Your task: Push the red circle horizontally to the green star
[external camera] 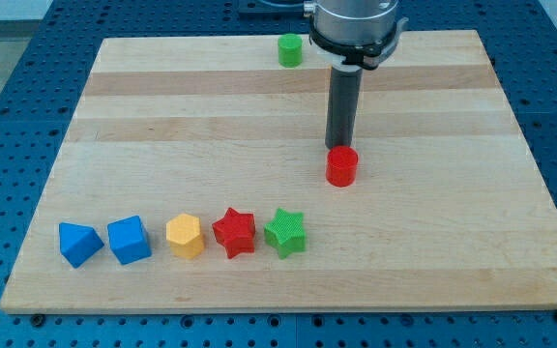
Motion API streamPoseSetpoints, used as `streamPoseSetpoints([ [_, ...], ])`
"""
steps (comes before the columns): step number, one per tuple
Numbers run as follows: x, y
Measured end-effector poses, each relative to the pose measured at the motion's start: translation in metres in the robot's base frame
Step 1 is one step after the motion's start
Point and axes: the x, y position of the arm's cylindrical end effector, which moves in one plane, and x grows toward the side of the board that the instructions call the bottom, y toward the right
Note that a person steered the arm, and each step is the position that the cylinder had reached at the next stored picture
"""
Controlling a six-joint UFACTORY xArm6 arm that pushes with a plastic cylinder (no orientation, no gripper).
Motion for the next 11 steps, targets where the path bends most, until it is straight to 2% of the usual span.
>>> streamPoseSetpoints([
  [7,0.084,0.0],
  [10,0.089,0.001],
  [11,0.088,0.018],
])
